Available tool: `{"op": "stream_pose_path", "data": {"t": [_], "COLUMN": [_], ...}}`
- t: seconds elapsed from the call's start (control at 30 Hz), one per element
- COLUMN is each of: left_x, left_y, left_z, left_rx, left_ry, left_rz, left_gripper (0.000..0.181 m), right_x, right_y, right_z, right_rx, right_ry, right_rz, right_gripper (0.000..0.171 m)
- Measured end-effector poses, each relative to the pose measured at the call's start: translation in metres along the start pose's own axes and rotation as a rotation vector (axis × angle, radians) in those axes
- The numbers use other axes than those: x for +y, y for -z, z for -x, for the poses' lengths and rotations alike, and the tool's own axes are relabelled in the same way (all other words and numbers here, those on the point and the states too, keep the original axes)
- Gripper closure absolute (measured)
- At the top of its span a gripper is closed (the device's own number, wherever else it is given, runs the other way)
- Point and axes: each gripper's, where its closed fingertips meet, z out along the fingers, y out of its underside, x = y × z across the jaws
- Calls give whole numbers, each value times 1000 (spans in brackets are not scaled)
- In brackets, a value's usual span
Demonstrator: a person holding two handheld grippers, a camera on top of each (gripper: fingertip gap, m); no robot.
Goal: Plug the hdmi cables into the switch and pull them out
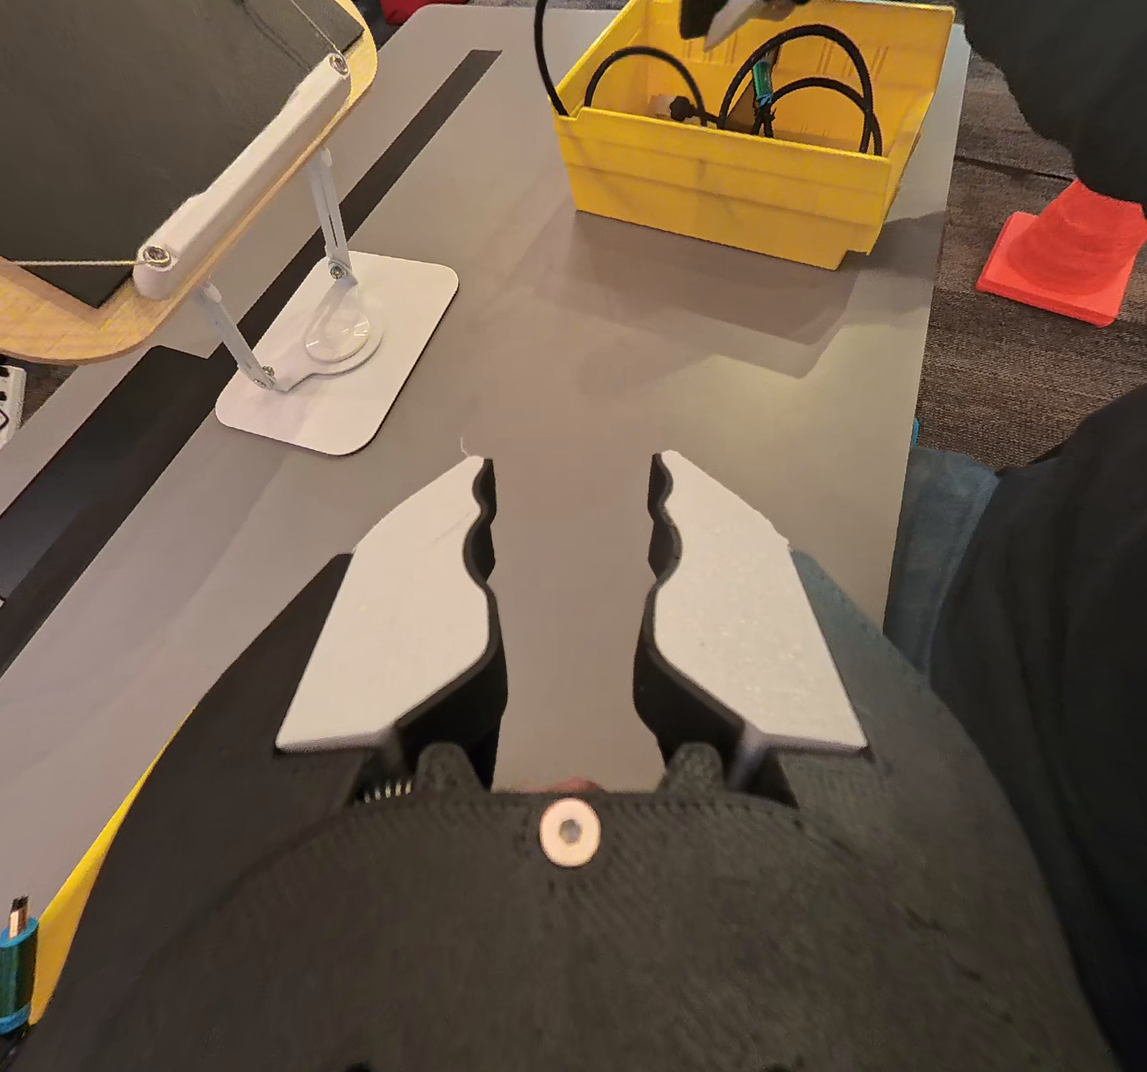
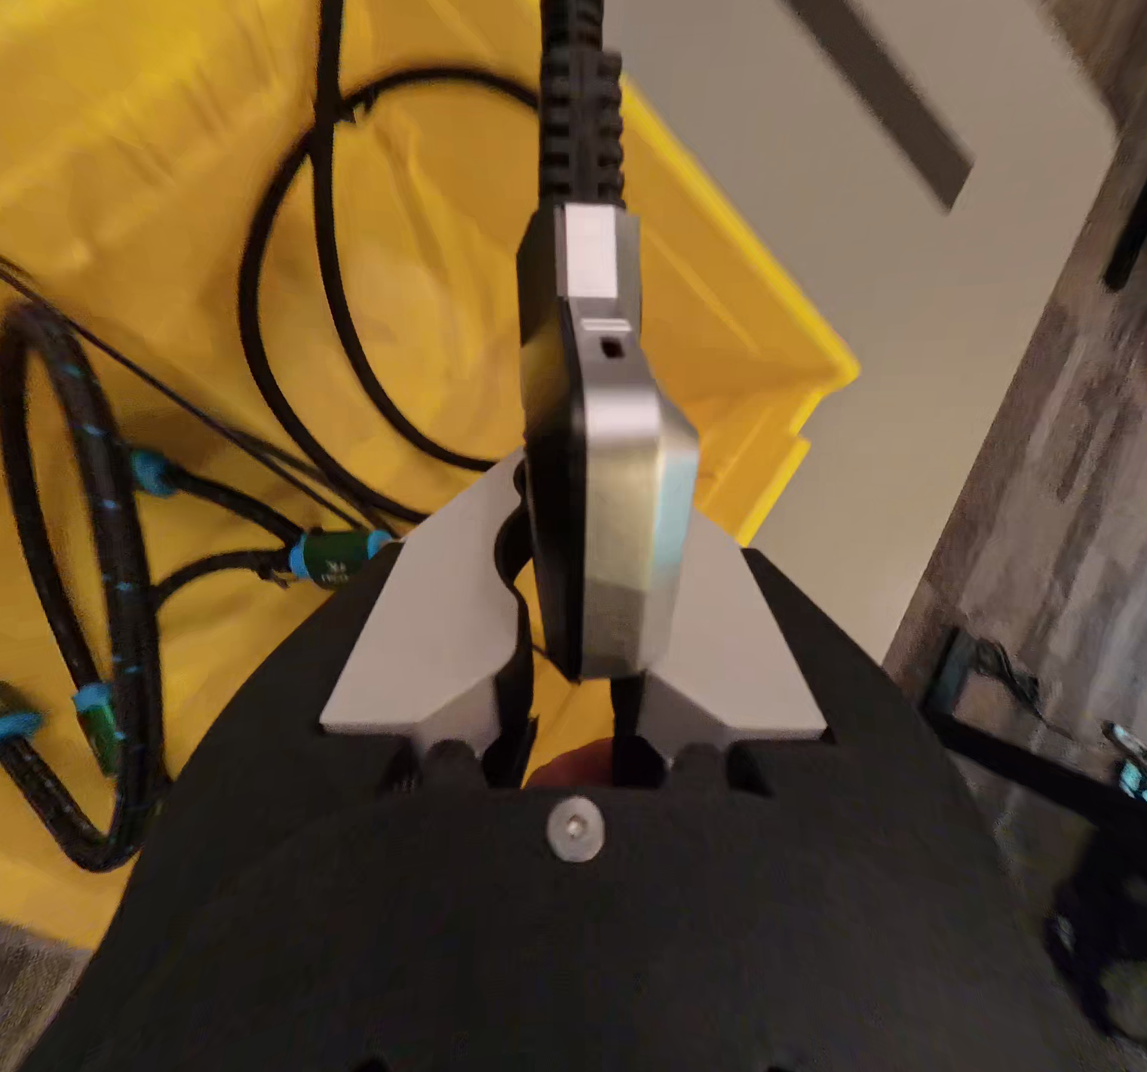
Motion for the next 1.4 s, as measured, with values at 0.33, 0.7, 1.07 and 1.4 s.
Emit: {"op": "stream_pose_path", "data": {"t": [0.33,0.7,1.07,1.4], "left_x": [16,22,90,175], "left_y": [0,20,99,111], "left_z": [-4,15,107,161], "left_rx": [-14,-125,-529,-642], "left_ry": [-36,-28,44,162], "left_rz": [82,110,348,553], "left_gripper": [131,124,120,119], "right_x": [12,-51,-158,-178], "right_y": [27,89,132,89], "right_z": [8,23,206,320], "right_rx": [-83,82,-111,-319], "right_ry": [47,161,404,478], "right_rz": [69,-186,-595,-641], "right_gripper": [100,125,131,132]}}
